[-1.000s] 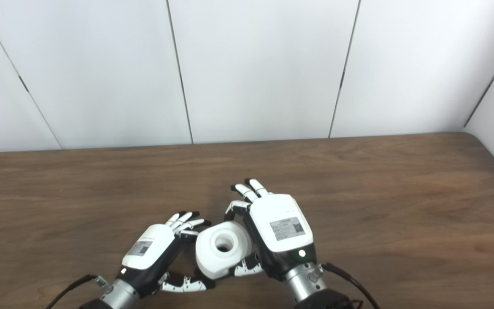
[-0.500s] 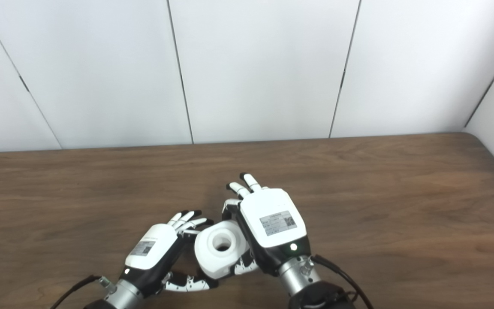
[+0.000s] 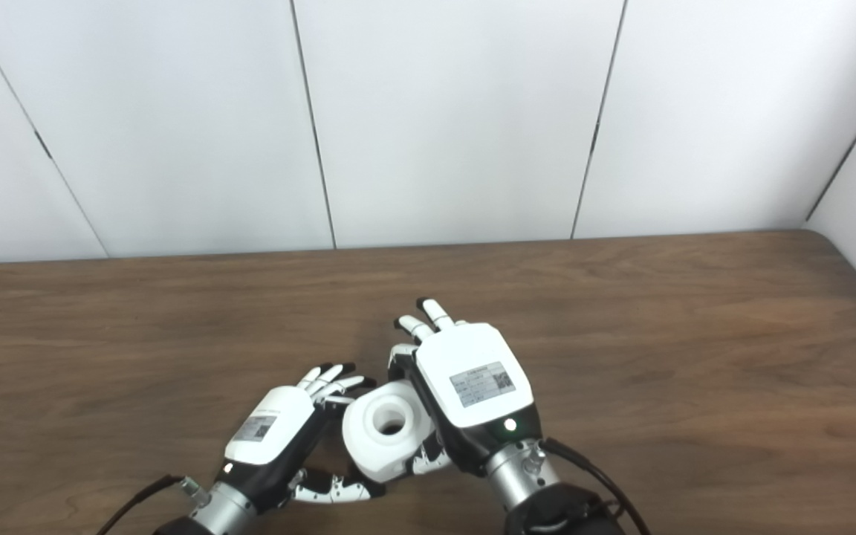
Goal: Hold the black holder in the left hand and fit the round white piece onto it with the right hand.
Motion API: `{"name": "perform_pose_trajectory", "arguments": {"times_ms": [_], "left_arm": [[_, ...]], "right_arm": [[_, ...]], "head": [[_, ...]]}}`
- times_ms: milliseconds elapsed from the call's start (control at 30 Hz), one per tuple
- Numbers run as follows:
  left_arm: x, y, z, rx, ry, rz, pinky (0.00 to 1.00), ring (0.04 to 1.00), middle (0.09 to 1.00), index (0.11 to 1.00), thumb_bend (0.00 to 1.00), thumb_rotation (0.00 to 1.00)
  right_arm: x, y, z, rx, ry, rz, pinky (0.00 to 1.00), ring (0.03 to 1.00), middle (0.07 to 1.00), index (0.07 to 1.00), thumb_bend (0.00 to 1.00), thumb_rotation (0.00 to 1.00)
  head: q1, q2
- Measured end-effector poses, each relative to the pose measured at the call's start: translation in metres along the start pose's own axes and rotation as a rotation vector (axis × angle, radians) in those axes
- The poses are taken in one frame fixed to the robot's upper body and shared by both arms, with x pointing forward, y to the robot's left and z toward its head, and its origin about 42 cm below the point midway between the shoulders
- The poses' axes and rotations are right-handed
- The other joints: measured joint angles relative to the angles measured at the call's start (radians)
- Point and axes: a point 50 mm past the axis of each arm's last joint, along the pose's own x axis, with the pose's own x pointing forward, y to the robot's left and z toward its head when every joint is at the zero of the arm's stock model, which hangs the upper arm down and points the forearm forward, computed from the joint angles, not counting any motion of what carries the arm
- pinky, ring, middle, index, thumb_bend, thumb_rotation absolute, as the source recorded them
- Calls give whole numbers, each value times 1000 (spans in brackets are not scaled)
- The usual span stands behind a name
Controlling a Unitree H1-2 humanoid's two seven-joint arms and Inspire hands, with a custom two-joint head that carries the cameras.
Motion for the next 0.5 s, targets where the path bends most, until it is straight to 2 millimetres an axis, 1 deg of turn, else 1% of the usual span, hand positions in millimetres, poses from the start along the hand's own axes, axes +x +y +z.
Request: {"name": "perform_pose_trajectory", "arguments": {"times_ms": [333, 433, 500], "left_arm": [[1, 0, 0, 1, -3, -1, 1000, 966, 879, 480, 515, 49], [1, 0, 0, 0, -3, -1, 1000, 965, 877, 480, 515, 49], [1, 0, 0, 0, -3, -1, 1000, 966, 877, 480, 515, 49]], "right_arm": [[1, -2, 1, -12, -8, 16, 719, 943, 860, 481, 517, 140], [1, -2, 1, -12, -9, 19, 741, 951, 867, 481, 517, 140], [0, -2, 0, -12, -11, 21, 725, 946, 868, 481, 517, 140]], "head": [[-8, 3], [-12, 6], [-14, 8]]}}
